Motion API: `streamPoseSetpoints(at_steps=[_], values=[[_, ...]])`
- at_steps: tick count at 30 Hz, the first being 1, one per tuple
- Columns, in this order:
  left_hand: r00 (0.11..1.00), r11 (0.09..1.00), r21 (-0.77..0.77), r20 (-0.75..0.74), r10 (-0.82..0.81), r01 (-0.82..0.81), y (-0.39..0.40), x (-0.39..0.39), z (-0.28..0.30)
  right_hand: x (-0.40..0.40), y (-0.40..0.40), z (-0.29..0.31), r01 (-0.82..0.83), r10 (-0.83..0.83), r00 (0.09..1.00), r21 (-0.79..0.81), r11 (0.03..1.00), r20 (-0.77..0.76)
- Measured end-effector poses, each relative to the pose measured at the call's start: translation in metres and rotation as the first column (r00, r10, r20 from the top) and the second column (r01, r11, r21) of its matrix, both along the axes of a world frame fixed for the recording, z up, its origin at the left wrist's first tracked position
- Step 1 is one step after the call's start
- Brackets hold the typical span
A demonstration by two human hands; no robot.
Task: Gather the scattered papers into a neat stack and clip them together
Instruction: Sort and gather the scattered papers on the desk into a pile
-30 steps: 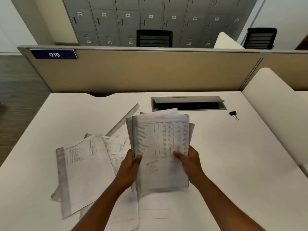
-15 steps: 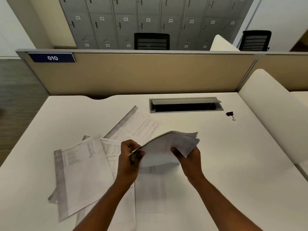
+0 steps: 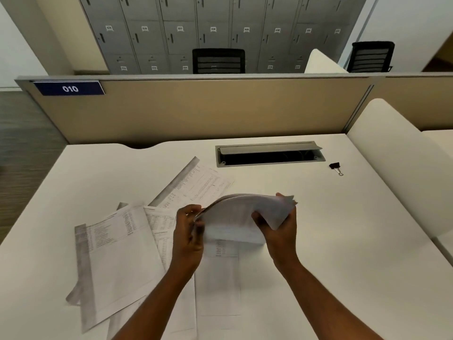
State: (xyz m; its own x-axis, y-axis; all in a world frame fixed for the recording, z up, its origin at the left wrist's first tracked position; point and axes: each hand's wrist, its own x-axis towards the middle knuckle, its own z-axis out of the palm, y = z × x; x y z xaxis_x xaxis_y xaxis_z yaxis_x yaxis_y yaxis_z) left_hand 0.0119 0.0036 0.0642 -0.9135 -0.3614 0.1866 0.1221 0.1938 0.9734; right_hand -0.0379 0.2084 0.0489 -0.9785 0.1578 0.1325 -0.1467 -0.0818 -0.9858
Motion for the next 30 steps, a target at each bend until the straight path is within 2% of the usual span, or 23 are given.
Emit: streamPoseSetpoints(at_steps=[4,9,12,14,17,21,24,27,30], values=[[0.998,0.999,0.015,-0.053,0.040,-0.039,0.004,-0.007,0.001,-0.004,0.005,-0.009,-0.038,0.035,0.999,0.089,0.995,0.030],[1.000,0.999,0.040,-0.016,0.027,-0.027,0.007,-0.017,-0.001,-0.006,0.001,-0.001,-0.013,0.013,1.000,0.031,0.999,-0.005],[0.999,0.998,-0.057,-0.015,-0.041,0.040,0.015,-0.023,0.001,-0.004,-0.005,-0.005,-0.095,0.094,0.995,0.129,0.987,0.016],[0.999,0.995,-0.094,0.006,-0.036,0.037,0.017,-0.027,-0.002,-0.009,-0.005,-0.007,-0.044,0.040,0.999,0.155,0.987,0.029],[0.999,0.995,-0.091,0.000,0.032,-0.032,0.011,-0.028,-0.007,-0.018,-0.001,-0.006,0.056,-0.059,0.995,0.038,0.998,0.085],[0.992,0.992,-0.026,-0.004,0.124,-0.124,0.007,-0.027,-0.009,-0.021,-0.003,-0.011,0.004,-0.008,0.993,0.033,0.999,0.116],[0.994,0.993,-0.010,0.003,0.114,-0.114,0.011,-0.026,-0.002,-0.020,-0.005,-0.006,0.001,0.002,0.994,-0.029,1.000,0.106],[0.996,0.996,-0.018,-0.036,0.087,-0.088,0.011,-0.025,0.005,-0.019,0.000,0.002,-0.003,0.005,1.000,-0.091,0.996,0.020],[0.994,0.996,-0.049,-0.081,0.075,-0.080,0.008,-0.024,0.007,-0.018,0.003,0.004,-0.012,0.013,1.000,-0.052,0.999,0.023]])
